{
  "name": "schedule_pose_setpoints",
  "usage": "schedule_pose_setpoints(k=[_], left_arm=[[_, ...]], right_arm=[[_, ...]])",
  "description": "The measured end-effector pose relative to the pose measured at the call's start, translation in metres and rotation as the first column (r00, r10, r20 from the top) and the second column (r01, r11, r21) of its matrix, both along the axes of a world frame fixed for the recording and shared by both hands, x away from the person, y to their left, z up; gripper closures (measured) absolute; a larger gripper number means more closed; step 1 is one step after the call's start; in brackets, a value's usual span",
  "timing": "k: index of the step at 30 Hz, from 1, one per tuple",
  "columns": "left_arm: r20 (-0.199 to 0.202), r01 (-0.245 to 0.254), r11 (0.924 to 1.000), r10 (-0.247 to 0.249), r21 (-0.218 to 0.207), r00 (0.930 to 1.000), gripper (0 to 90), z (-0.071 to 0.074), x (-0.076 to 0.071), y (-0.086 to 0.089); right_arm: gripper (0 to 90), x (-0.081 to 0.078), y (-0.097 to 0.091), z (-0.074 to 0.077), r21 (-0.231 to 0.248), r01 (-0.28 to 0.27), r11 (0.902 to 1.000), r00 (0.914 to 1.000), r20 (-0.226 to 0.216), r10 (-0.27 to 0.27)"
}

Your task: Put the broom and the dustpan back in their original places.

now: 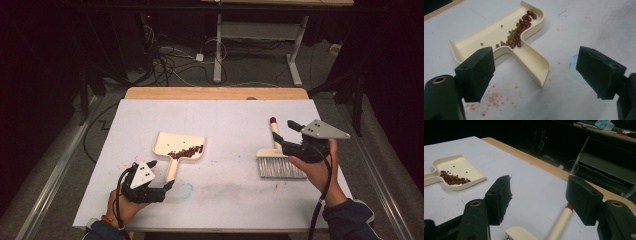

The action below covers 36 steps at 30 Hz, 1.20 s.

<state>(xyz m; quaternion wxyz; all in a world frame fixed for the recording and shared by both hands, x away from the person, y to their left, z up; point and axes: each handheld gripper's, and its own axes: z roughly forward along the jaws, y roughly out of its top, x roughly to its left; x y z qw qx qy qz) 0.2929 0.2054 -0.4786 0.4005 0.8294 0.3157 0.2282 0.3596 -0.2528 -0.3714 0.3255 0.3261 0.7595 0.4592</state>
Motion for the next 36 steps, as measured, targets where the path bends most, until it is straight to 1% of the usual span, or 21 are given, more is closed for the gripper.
schedule_pose_setpoints(k=[2,4,6,10,12,13,15,16,18,20,22,26,28,30,32,34,35,36], left_arm=[[-0.004,0.002,1.0,-0.002,0.005,1.0,15.2,-0.001,0.0,-0.001],[-0.004,0.005,1.0,-0.005,0.004,1.0,15.2,-0.001,0.0,-0.001],[0.001,0.005,1.0,-0.005,0.007,1.0,15.2,-0.001,0.0,-0.002],[-0.001,0.016,0.9997,-0.016,0.021,0.9999,15.3,-0.001,0.0,-0.004],[-0.002,0.019,0.9996,-0.019,0.022,0.9998,15.3,-0.001,0.0,-0.005],[-0.001,0.019,0.9997,-0.019,0.018,0.9998,15.2,-0.001,0.0,-0.005],[0.0,0.021,0.9997,-0.021,0.014,0.9998,15.2,-0.001,0.001,-0.005],[-0.001,0.018,0.9998,-0.018,0.012,0.9998,15.2,-0.001,0.001,-0.005],[-0.001,0.021,0.9997,-0.021,0.01,0.9998,15.2,-0.001,0.001,-0.005],[-0.001,0.02,0.9998,-0.02,0.01,0.9998,15.2,-0.002,0.001,-0.005],[-0.002,0.018,0.9998,-0.018,0.006,0.9998,15.2,-0.002,0.002,-0.004],[0.0,0.016,0.9999,-0.016,0.002,0.9999,15.2,-0.002,0.002,-0.004],[0.006,0.016,0.9999,-0.016,0.002,0.9998,15.2,-0.001,0.003,-0.004],[0.014,0.013,0.9999,-0.013,0.002,0.9998,15.2,-0.001,0.002,-0.005],[0.022,0.011,0.9999,-0.011,-0.004,0.9997,15.3,0.0,0.001,-0.004],[0.023,0.006,1.0,-0.006,0.002,0.9997,15.2,0.0,0.0,-0.004],[0.022,0.005,1.0,-0.005,0.001,0.9997,15.3,0.0,-0.001,-0.004],[0.023,0.002,1.0,-0.002,0.002,0.9997,15.2,0.001,-0.002,-0.004]], right_arm=[[35.2,-0.005,-0.001,-0.001,-0.005,-0.011,0.9999,0.9999,0.01,0.011],[33.3,-0.01,-0.003,-0.003,-0.004,-0.012,0.9999,0.9999,0.005,0.012],[28.1,-0.013,-0.005,-0.004,0.0,-0.009,1.0,0.9999,0.008,0.009],[24.5,-0.019,-0.008,-0.008,-0.017,0.003,0.9998,1.0,0.001,-0.003],[24.4,-0.022,-0.01,-0.01,-0.018,-0.013,0.9998,0.9999,0.002,0.013],[23.8,-0.024,-0.011,-0.011,-0.015,-0.009,0.9998,0.9999,0.004,0.01],[20.7,-0.028,-0.012,-0.014,-0.023,-0.003,0.9997,1.0,0.007,0.003],[20.6,-0.029,-0.013,-0.016,-0.03,-0.007,0.9995,0.9999,0.01,0.007],[20.3,-0.032,-0.015,-0.02,-0.04,-0.012,0.9991,0.9998,0.016,0.013],[18.1,-0.034,-0.016,-0.024,-0.05,0.008,0.9987,0.9998,0.02,-0.007],[18.3,-0.036,-0.018,-0.029,-0.07,0.018,0.9974,0.9997,0.017,-0.017],[18.9,-0.041,-0.024,-0.039,-0.066,0.005,0.9978,0.9999,0.017,-0.004],[19.3,-0.044,-0.026,-0.044,-0.06,0.014,0.9981,0.9995,0.027,-0.013],[19.3,-0.047,-0.029,-0.051,-0.054,0.008,0.9985,0.9999,0.012,-0.008],[19.4,-0.051,-0.032,-0.057,-0.064,0.012,0.9979,0.9999,0.012,-0.011],[19.4,-0.053,-0.033,-0.063,-0.068,0.01,0.9976,0.9999,-0.003,-0.01],[19.4,-0.055,-0.033,-0.067,-0.09,0.015,0.9959,0.9999,0.004,-0.014],[19.4,-0.056,-0.034,-0.07,-0.093,0.014,0.9955,0.9999,-0.001,-0.014]])
